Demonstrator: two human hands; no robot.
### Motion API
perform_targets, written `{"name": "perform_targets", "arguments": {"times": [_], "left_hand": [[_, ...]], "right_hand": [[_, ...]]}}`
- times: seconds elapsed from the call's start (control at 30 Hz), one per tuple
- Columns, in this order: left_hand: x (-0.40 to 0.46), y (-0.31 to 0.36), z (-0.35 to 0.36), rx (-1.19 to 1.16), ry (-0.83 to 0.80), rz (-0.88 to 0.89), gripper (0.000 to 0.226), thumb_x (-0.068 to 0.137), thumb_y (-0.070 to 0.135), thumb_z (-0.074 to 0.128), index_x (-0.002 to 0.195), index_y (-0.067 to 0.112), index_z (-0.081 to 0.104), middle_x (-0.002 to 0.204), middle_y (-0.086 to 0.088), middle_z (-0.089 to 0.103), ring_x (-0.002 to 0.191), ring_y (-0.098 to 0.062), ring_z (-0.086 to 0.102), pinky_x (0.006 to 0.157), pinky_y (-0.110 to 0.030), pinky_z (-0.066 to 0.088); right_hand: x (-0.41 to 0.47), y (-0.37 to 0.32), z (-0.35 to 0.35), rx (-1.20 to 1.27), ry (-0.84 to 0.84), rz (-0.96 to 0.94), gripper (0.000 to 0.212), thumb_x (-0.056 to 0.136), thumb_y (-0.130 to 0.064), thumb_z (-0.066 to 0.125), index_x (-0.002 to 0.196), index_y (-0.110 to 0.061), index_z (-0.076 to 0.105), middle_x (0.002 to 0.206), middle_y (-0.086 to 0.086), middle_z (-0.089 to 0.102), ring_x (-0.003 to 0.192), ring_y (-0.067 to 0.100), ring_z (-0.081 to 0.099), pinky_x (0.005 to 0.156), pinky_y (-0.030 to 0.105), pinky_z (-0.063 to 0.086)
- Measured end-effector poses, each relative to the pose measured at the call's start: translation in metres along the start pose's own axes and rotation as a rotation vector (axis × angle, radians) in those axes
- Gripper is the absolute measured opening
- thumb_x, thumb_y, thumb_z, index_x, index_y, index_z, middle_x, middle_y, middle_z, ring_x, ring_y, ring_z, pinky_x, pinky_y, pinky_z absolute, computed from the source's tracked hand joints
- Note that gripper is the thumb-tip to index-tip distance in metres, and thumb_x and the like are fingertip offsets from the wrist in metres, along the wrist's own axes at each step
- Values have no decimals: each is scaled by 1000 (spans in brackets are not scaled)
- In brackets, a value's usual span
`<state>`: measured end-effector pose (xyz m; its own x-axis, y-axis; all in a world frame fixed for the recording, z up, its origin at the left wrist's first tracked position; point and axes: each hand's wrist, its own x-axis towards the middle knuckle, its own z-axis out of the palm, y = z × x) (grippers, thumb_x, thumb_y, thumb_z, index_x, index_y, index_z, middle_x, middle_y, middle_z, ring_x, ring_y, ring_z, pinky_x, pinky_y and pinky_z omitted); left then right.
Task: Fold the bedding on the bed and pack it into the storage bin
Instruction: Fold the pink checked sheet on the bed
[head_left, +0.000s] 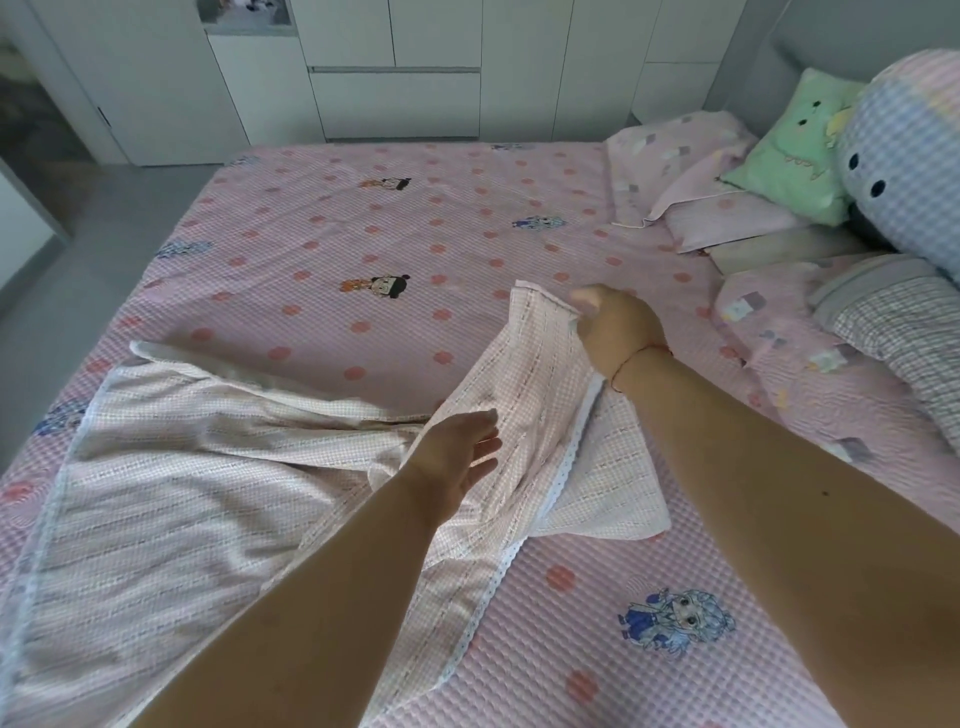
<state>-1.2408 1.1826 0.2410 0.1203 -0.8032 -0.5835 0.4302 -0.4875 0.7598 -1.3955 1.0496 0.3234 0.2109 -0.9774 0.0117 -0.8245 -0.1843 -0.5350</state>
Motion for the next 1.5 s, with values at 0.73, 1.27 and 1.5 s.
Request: {"name": "perform_targets", "arguments": {"times": [0.73, 1.27, 1.5], "left_hand": [[-37, 25, 3, 757, 283, 713, 42, 94, 33, 60, 64, 14, 37, 55, 4, 33, 50, -10, 28, 46, -24, 24], [-50, -5, -53, 799, 407, 525, 35, 92, 31, 62, 68, 10, 48, 58, -2, 49, 55, -17, 44, 53, -33, 35], [-67, -8, -55, 777, 355, 579, 36, 84, 34, 72, 65, 13, 50, 57, 9, 44, 53, -7, 40, 49, -21, 32]], "right_hand": [[-26, -37, -18, 332, -277, -202, 21, 81, -1, 68, 71, -10, 51, 63, -3, 46, 49, 1, 47, 53, 13, 40], [-27, -41, -56, 825, -653, -93, 11, 82, 0, 60, 75, -3, 68, 67, 8, 66, 66, 18, 68, 67, 24, 59], [-21, -37, -31, 1141, -372, 172, 16, 86, -16, 66, 84, -1, 62, 54, 1, 49, 52, 9, 55, 53, 20, 54]]}}
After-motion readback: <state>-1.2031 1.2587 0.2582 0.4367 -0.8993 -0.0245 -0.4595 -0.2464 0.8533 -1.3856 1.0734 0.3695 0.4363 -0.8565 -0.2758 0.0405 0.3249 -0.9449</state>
